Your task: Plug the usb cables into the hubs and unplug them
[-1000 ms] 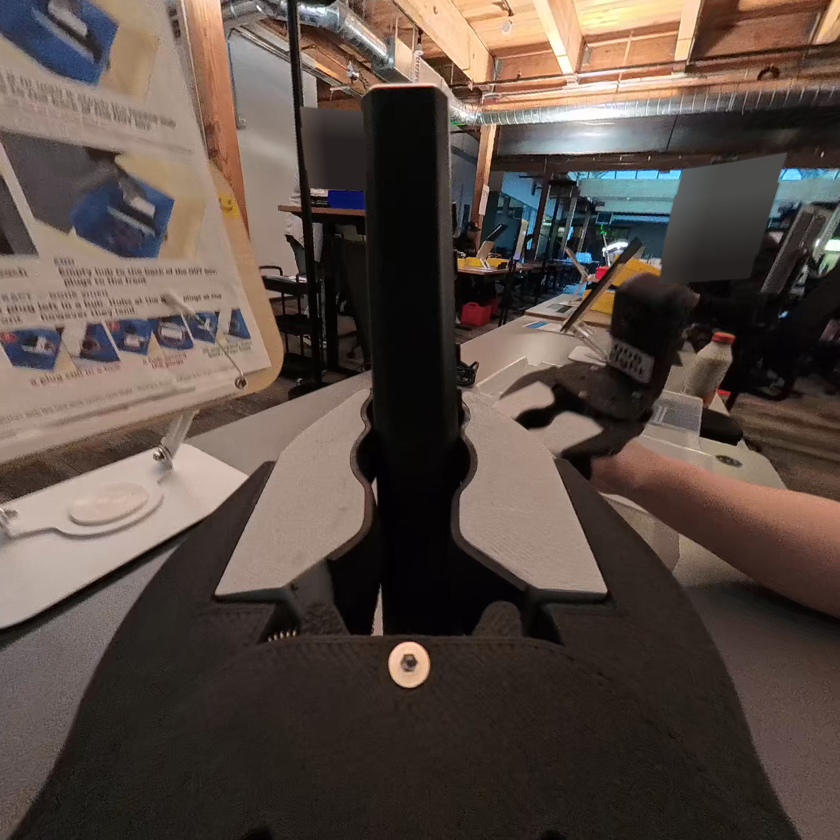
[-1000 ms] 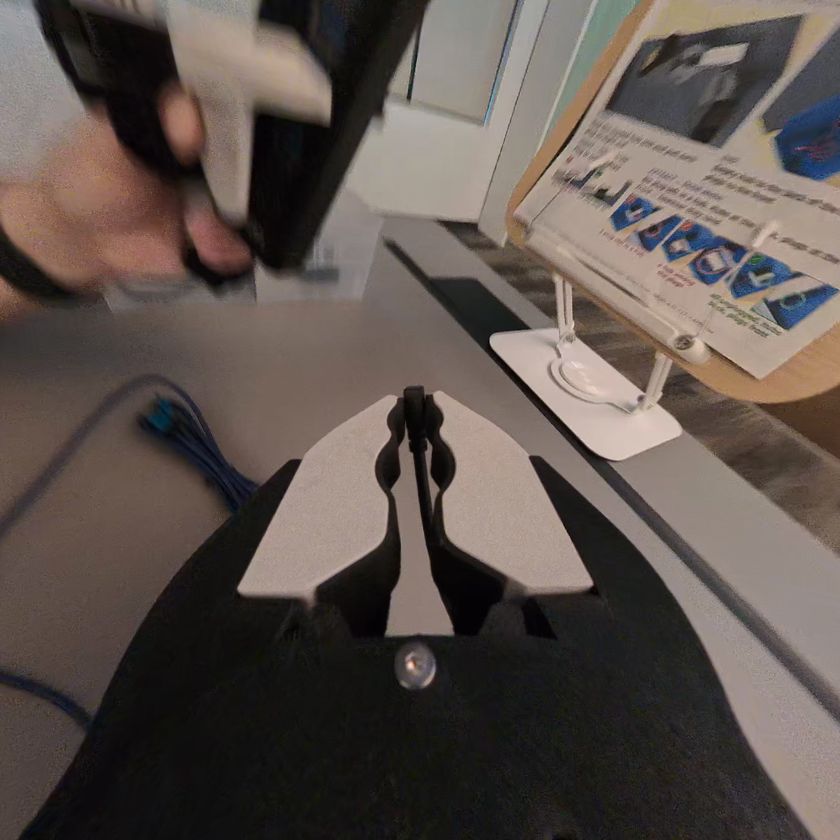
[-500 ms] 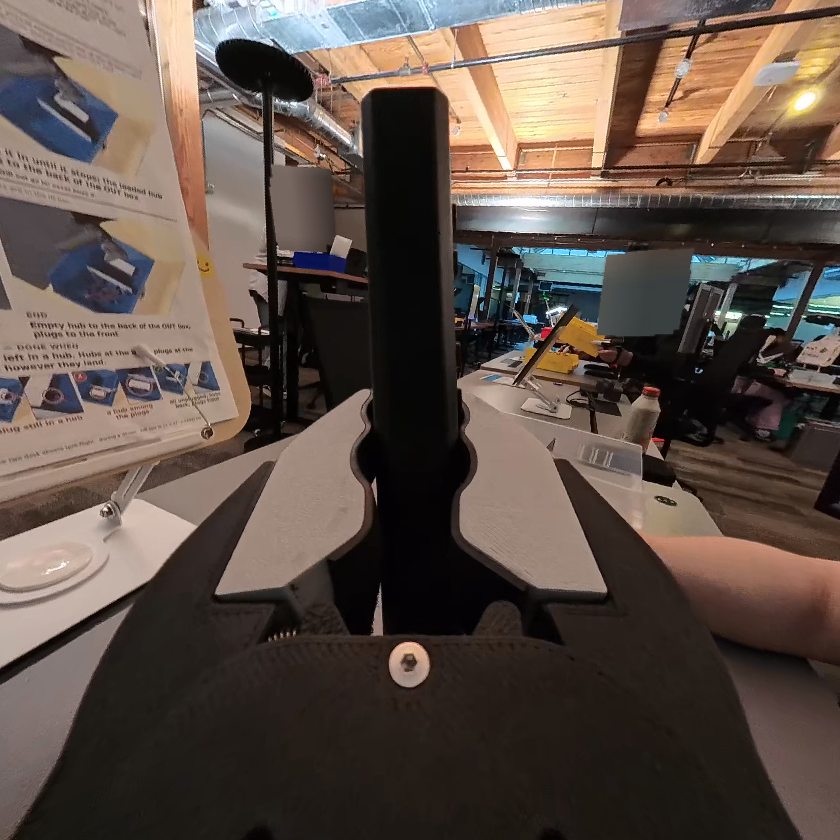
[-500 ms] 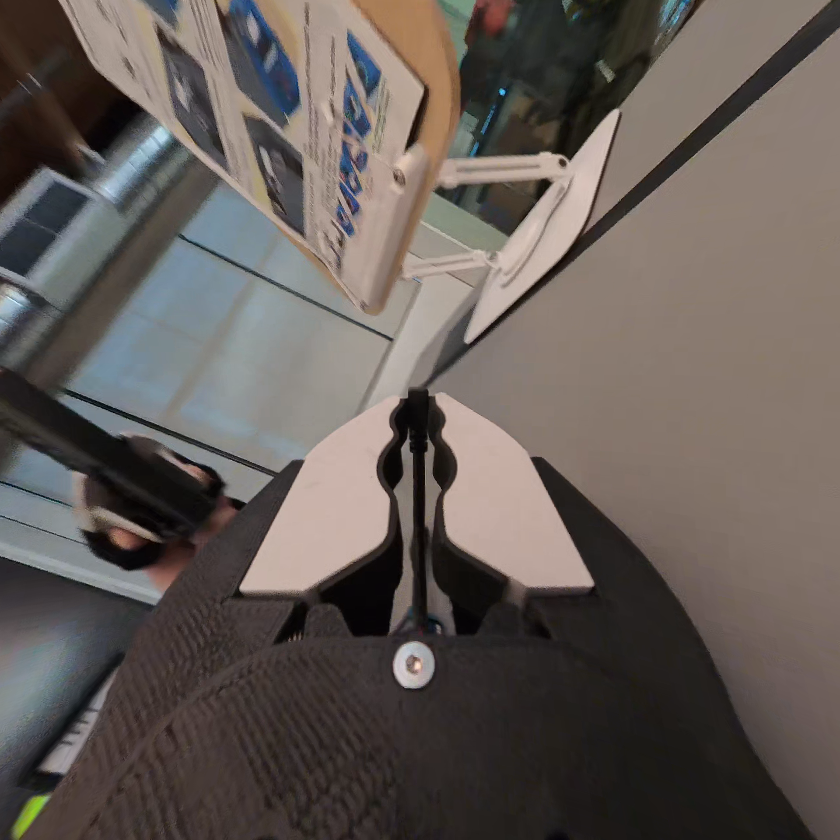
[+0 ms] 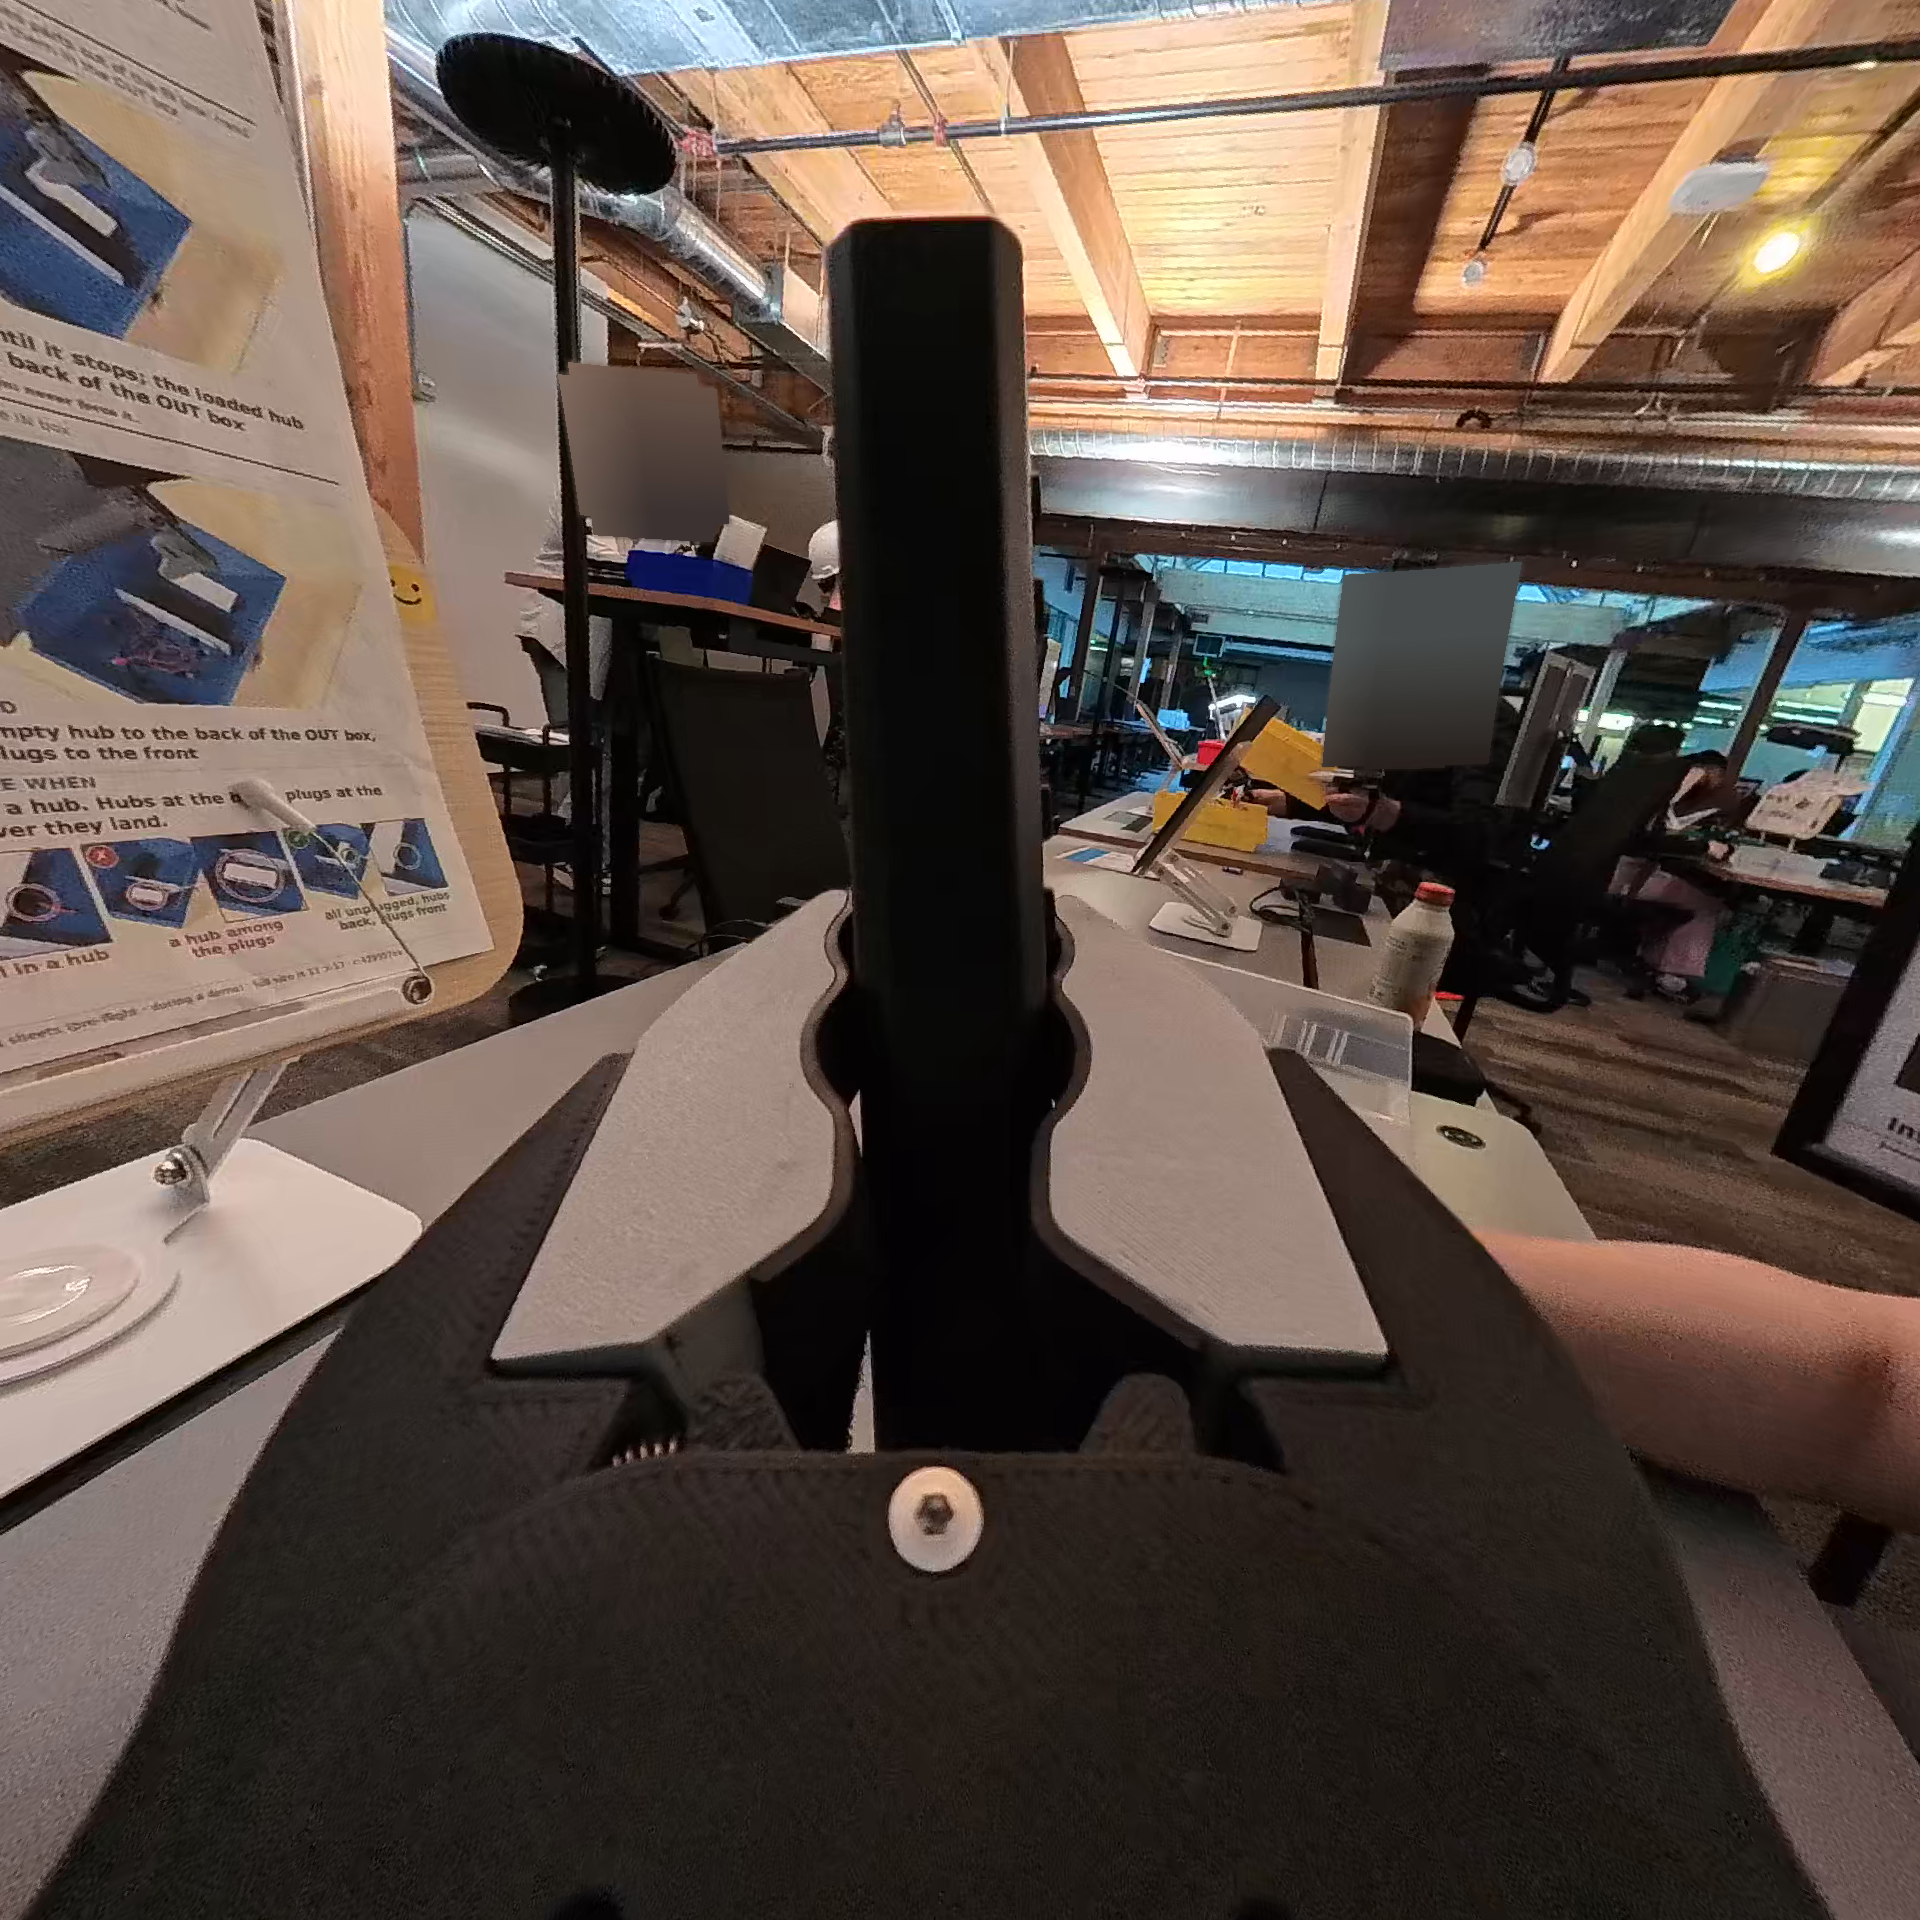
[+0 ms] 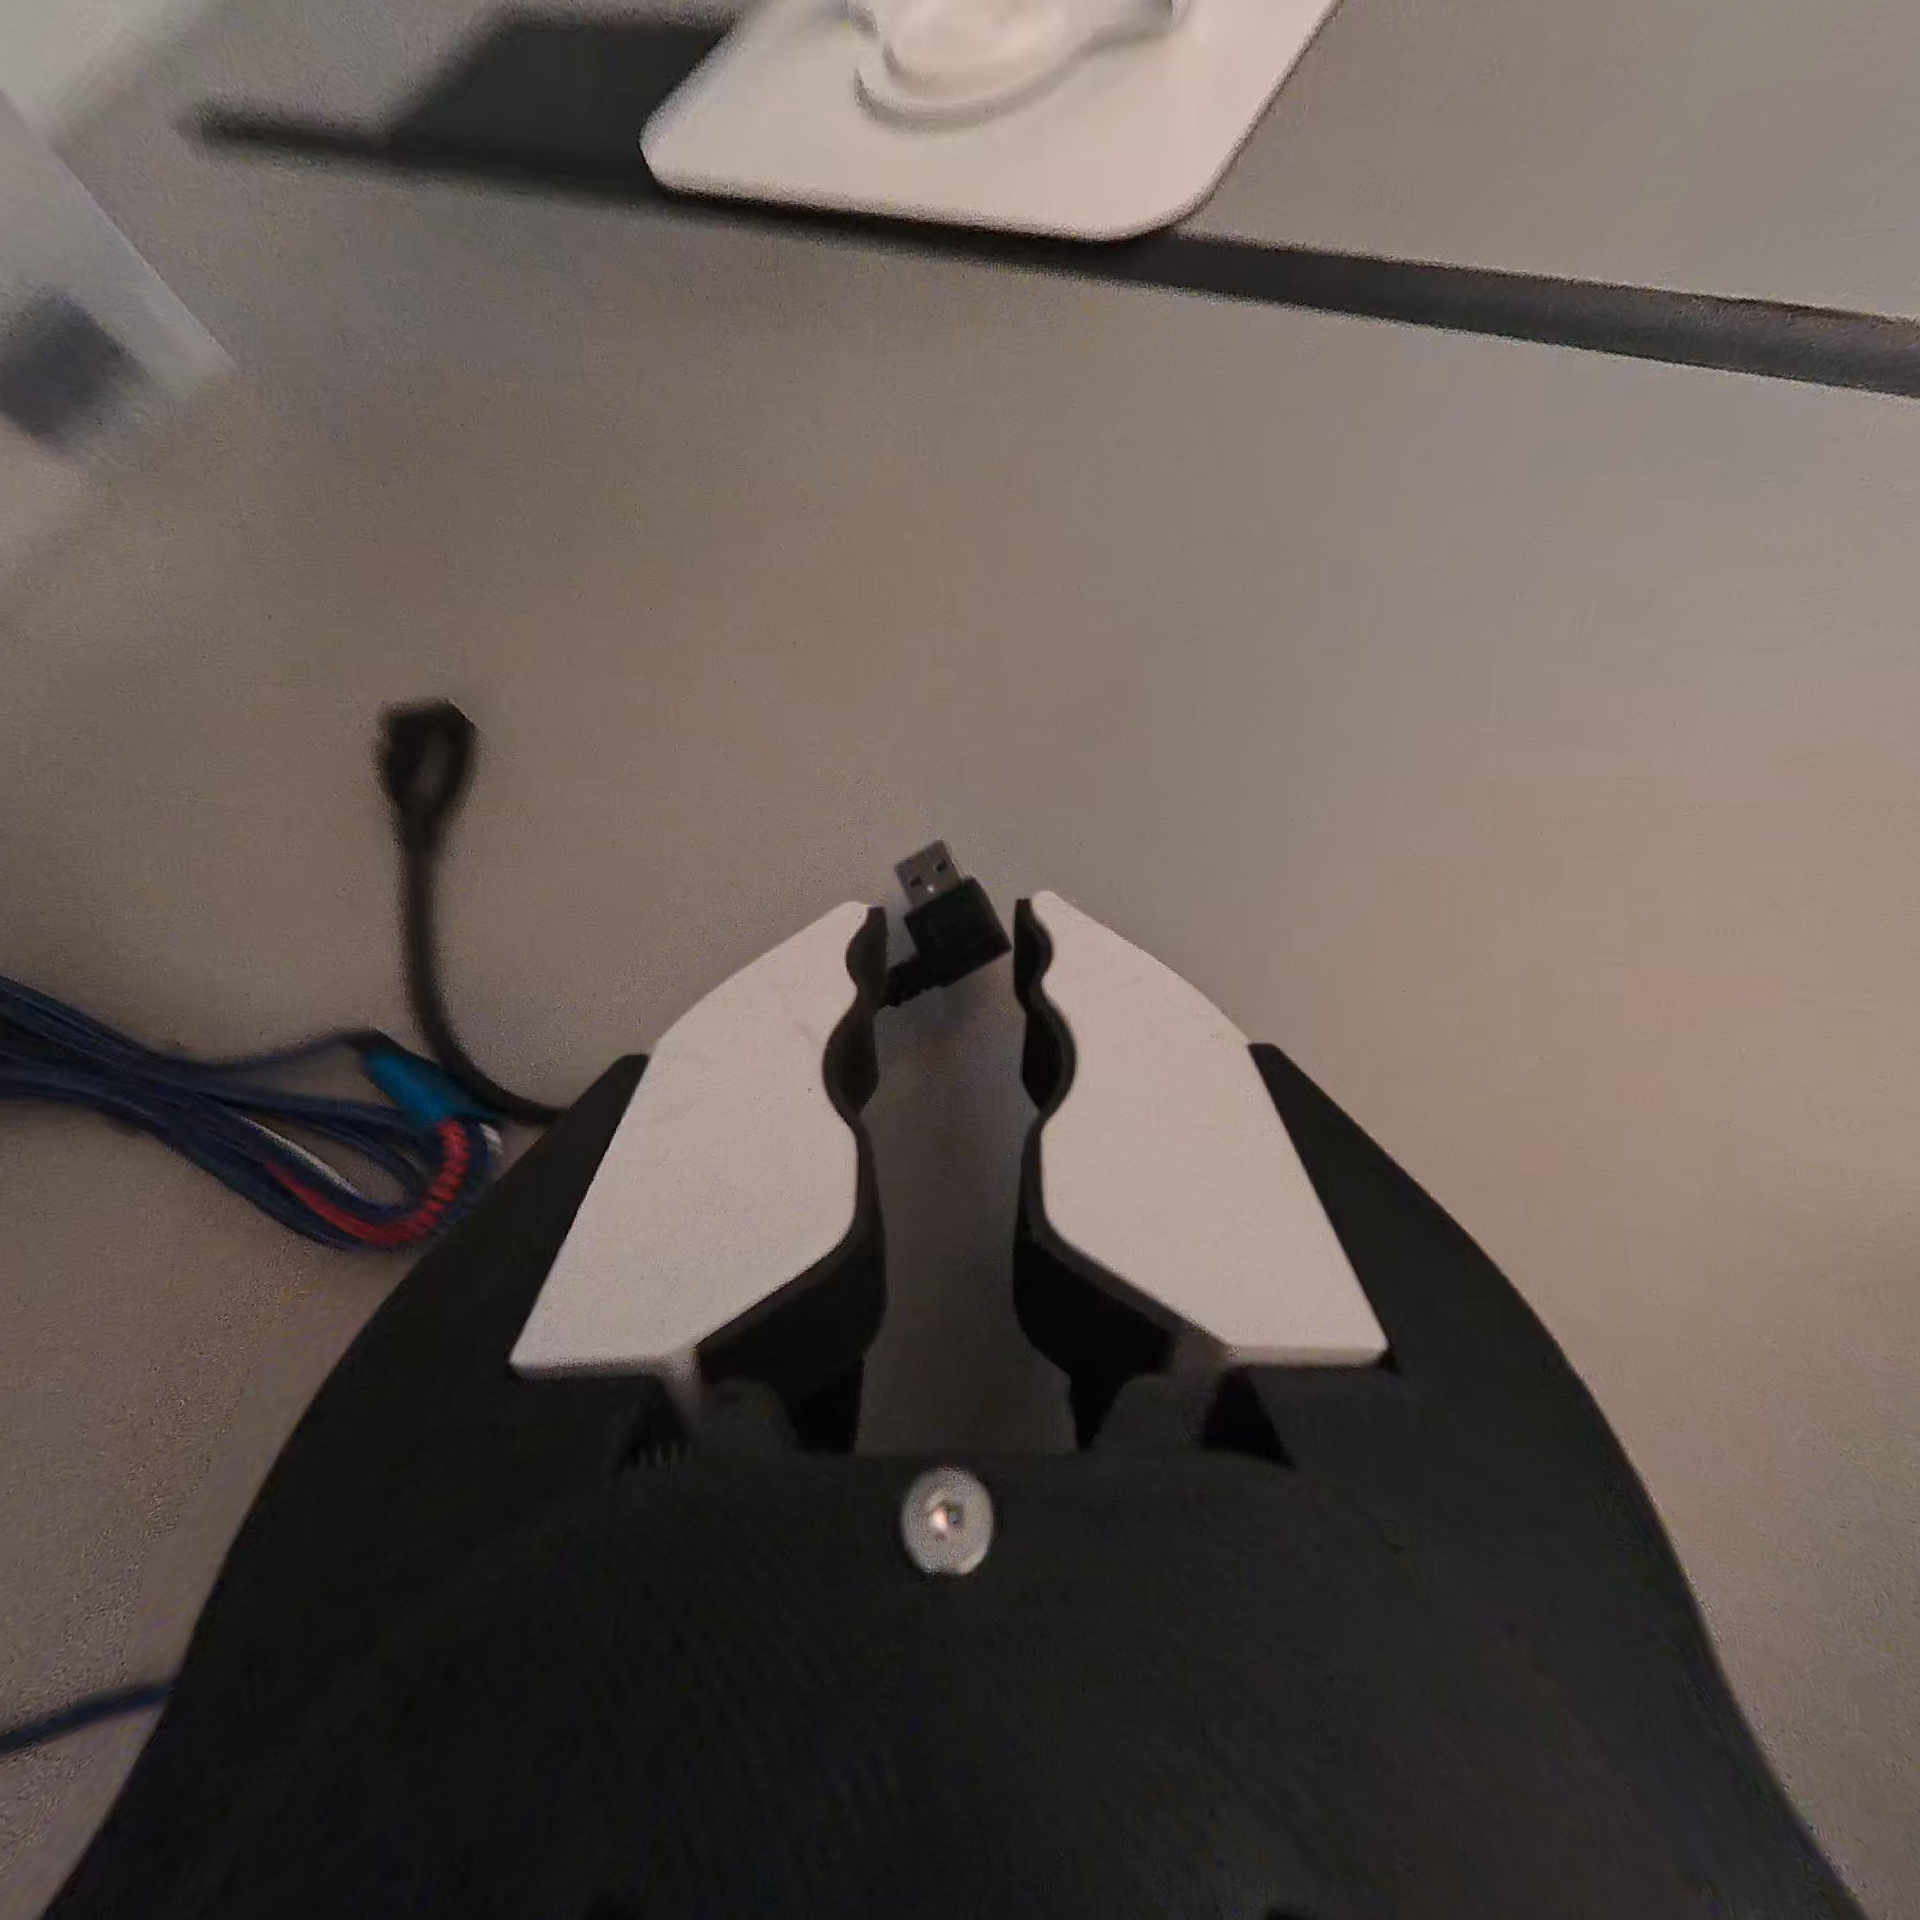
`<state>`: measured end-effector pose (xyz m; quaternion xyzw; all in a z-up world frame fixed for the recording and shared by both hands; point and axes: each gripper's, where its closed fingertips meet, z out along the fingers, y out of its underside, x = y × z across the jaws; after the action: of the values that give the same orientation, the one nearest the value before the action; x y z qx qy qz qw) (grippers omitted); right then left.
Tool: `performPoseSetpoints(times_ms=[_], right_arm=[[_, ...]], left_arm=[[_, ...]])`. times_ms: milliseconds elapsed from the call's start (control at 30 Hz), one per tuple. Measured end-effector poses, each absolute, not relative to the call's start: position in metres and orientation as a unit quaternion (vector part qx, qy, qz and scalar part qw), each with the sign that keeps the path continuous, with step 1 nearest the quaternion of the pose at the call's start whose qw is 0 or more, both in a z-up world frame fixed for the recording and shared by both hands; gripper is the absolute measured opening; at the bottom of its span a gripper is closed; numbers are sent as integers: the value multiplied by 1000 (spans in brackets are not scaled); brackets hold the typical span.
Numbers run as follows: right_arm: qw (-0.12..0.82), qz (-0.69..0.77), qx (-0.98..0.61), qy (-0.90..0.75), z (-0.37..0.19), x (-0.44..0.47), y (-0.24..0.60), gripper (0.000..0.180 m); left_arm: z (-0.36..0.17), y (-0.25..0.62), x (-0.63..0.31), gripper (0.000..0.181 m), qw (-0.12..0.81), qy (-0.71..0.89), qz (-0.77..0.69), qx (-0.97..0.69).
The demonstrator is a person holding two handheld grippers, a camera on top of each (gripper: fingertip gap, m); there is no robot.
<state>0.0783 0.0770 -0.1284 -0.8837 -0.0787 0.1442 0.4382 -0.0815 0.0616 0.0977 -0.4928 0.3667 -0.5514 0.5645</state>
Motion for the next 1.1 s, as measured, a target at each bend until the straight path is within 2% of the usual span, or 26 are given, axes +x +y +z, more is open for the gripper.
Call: performPoseSetpoints(times_ms=[67, 200, 333, 400, 533, 667, 767, 900, 1000, 1100], right_arm=[[424, 86, -893, -124, -131, 87, 75, 34], [424, 17, -868, -257, -119, 85, 73, 33], [355, -104, -804, -466, -131, 84, 62, 47], [337, -76, -778, -525, -140, 70, 54, 48], [323, -7, -789, -523, -144, 62, 61, 54], [340, 69, -782, -518, -147, 47, 62, 44], [332, 130, -792, -496, -151, 37, 54, 22], [352, 62, -753, -552, -150, 34, 50, 12], [286, 33, -805, -518, -152, 35, 50, 9], [210, 74, -875, -429, -152, 25, 41, 6]], left_arm=[[99, 59, -81, 29, 564, 372, -550, -490], [101, 56, -81, 29, 565, 378, -551, -484], [103, 55, -82, 29, 565, 378, -554, -480], [103, 55, -82, 29, 564, 378, -556, -479], [102, 54, -82, 29, 567, 382, -550, -480], [105, 51, -81, 29, 563, 385, -557, -474], [105, 50, -82, 29, 562, 387, -557, -474], [106, 49, -82, 29, 559, 386, -561, -473], [106, 48, -81, 29, 558, 388, -560, -474], [108, 46, -80, 29, 557, 391, -557, -476]])
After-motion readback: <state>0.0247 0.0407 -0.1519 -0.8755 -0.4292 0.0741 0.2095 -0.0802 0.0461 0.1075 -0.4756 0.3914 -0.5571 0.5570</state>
